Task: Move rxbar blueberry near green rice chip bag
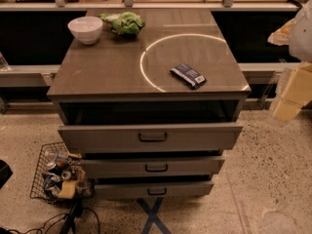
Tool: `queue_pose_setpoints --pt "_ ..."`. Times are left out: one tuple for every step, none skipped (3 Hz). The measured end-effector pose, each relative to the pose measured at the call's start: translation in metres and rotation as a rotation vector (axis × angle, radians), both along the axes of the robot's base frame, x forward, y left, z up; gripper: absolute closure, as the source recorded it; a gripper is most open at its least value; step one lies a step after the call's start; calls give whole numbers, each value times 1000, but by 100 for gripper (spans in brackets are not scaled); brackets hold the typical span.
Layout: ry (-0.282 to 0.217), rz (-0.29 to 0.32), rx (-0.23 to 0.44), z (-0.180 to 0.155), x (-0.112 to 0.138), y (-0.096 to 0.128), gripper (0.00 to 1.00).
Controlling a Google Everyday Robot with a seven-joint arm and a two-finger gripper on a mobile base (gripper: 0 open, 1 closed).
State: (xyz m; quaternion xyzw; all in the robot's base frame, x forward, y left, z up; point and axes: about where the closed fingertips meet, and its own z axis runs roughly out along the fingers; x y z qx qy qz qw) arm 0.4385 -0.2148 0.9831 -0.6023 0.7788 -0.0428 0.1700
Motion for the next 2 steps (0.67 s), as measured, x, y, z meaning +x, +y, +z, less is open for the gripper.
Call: queue_pose_setpoints --pt "0 0 0 0 0 0 0" --pt "-53 -31 36 7 19 -1 0"
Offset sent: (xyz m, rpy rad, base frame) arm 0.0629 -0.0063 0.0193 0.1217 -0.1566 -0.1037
